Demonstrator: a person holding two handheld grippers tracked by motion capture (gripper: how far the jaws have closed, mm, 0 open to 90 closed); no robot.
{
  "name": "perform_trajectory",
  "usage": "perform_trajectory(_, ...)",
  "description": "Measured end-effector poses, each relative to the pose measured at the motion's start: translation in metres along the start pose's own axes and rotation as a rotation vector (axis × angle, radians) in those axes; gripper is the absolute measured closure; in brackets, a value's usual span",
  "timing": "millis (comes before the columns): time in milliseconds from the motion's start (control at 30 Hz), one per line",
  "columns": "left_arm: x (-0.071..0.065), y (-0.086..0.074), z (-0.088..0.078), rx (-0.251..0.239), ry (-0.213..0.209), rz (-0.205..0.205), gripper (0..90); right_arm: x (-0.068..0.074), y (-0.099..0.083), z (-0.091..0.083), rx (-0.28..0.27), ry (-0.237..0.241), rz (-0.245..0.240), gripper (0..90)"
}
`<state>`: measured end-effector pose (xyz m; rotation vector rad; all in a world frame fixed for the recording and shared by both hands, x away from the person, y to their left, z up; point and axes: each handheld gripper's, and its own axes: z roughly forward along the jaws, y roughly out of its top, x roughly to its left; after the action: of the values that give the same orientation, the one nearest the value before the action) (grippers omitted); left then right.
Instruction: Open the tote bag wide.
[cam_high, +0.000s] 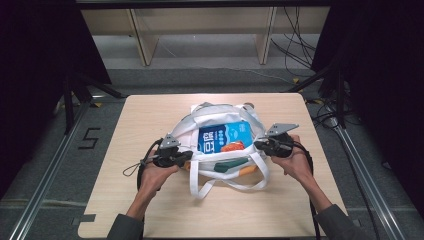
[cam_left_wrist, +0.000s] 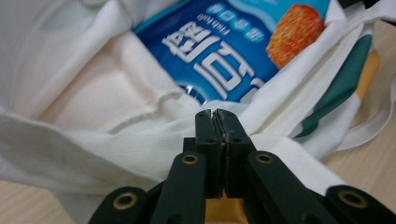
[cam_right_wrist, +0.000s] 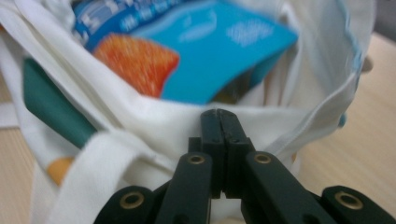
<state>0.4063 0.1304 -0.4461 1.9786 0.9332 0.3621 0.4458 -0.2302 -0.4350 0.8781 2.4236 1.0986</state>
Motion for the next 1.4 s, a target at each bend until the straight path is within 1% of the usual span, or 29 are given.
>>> perform_trajectory(33, -0.002, 0.002, -0.001, 0.004, -0.013, 0.017, 87.0, 0.0, 0.004, -0.001, -0.034, -0.003, -0.014, 90.0)
perform_trajectory(100, -0.009, 0.004, 0.003, -0.005, -0.058, -0.009, 87.0, 0.003, 0.014, -0.004, -0.061, 0.016, -0.008, 90.0)
perform_trajectory(200, -0.018, 0.003, 0.009, 0.029, -0.082, 0.035, 86.9, 0.012, 0.023, 0.001, -0.063, 0.077, -0.009, 90.0)
perform_trajectory(233, -0.019, 0.003, 0.011, 0.037, -0.077, 0.045, 86.8, 0.014, 0.025, 0.006, -0.062, 0.074, -0.022, 90.0)
perform_trajectory(267, -0.02, 0.001, 0.014, 0.044, -0.084, 0.04, 86.9, 0.016, 0.026, 0.01, -0.041, 0.074, -0.037, 90.0)
perform_trajectory(333, -0.02, -0.002, 0.015, 0.052, -0.09, 0.03, 87.0, 0.018, 0.023, 0.02, 0.0, 0.09, -0.029, 90.0)
perform_trajectory(367, -0.021, -0.004, 0.016, 0.052, -0.09, 0.018, 87.1, 0.018, 0.02, 0.022, 0.026, 0.118, -0.014, 90.0)
perform_trajectory(467, -0.022, -0.007, 0.017, 0.062, -0.096, 0.022, 87.2, 0.025, 0.007, 0.024, 0.066, 0.121, -0.044, 90.0)
perform_trajectory(500, -0.024, -0.007, 0.018, 0.068, -0.106, 0.024, 87.3, 0.028, 0.0, 0.026, 0.094, 0.116, -0.036, 90.0)
perform_trajectory(533, -0.025, -0.008, 0.018, 0.072, -0.104, 0.029, 87.3, 0.031, -0.007, 0.028, 0.117, 0.136, -0.027, 90.0)
perform_trajectory(567, -0.027, -0.008, 0.019, 0.076, -0.099, 0.039, 87.3, 0.03, -0.009, 0.029, 0.112, 0.133, -0.036, 90.0)
perform_trajectory(600, -0.028, -0.009, 0.019, 0.077, -0.097, 0.044, 87.1, 0.03, -0.01, 0.029, 0.119, 0.144, -0.034, 90.0)
perform_trajectory(633, -0.028, -0.009, 0.019, 0.077, -0.094, 0.043, 87.1, 0.031, -0.009, 0.029, 0.107, 0.142, -0.026, 90.0)
perform_trajectory(667, -0.028, -0.009, 0.018, 0.075, -0.094, 0.04, 87.0, 0.031, -0.006, 0.026, 0.119, 0.128, -0.034, 90.0)
perform_trajectory(700, -0.027, -0.008, 0.017, 0.07, -0.097, 0.045, 86.8, 0.033, -0.005, 0.026, 0.101, 0.132, -0.026, 90.0)
perform_trajectory(767, -0.025, -0.003, 0.015, 0.035, -0.092, 0.011, 86.1, 0.031, -0.002, 0.022, 0.077, 0.137, -0.027, 90.0)
perform_trajectory(833, -0.019, 0.008, 0.014, 0.023, -0.077, 0.014, 86.2, 0.03, 0.0, 0.019, 0.06, 0.126, -0.02, 90.0)
perform_trajectory(867, -0.017, 0.014, 0.015, 0.0, -0.07, 0.008, 86.3, 0.03, 0.002, 0.018, 0.056, 0.127, -0.036, 90.0)
perform_trajectory(900, -0.014, 0.02, 0.016, 0.002, -0.063, 0.014, 86.4, 0.03, 0.003, 0.016, 0.081, 0.126, -0.017, 90.0)
perform_trajectory(933, -0.012, 0.024, 0.02, -0.001, -0.037, 0.019, 86.2, 0.03, 0.002, 0.018, 0.08, 0.126, -0.029, 90.0)
perform_trajectory(1000, -0.003, 0.029, 0.029, 0.038, -0.015, 0.013, 86.3, 0.032, 0.0, 0.022, 0.072, 0.123, -0.043, 90.0)
perform_trajectory(1033, -0.001, 0.029, 0.032, 0.067, -0.016, 0.007, 86.5, 0.033, 0.0, 0.021, 0.092, 0.121, -0.029, 90.0)
perform_trajectory(1100, 0.0, 0.021, 0.039, 0.133, -0.021, 0.01, 87.4, 0.032, 0.0, 0.022, 0.071, 0.125, -0.033, 90.0)
perform_trajectory(1167, -0.005, 0.01, 0.038, 0.179, -0.057, 0.035, 89.2, 0.033, 0.0, 0.022, 0.079, 0.127, -0.014, 90.0)
perform_trajectory(1200, -0.011, 0.001, 0.035, 0.235, -0.097, 0.059, 89.3, 0.032, -0.001, 0.022, 0.073, 0.115, -0.031, 90.0)
perform_trajectory(1233, -0.015, -0.006, 0.033, 0.262, -0.109, 0.099, 89.4, 0.031, -0.001, 0.023, 0.061, 0.113, -0.035, 90.0)
perform_trajectory(1300, -0.019, -0.009, 0.029, 0.273, -0.115, 0.112, 89.4, 0.033, 0.001, 0.024, 0.082, 0.131, -0.035, 90.0)
perform_trajectory(1367, -0.017, -0.008, 0.03, 0.231, -0.099, 0.084, 89.3, 0.036, 0.002, 0.025, 0.089, 0.127, -0.036, 90.0)
perform_trajectory(1400, -0.016, -0.006, 0.029, 0.236, -0.105, 0.093, 89.2, 0.037, 0.003, 0.025, 0.086, 0.115, -0.043, 90.0)
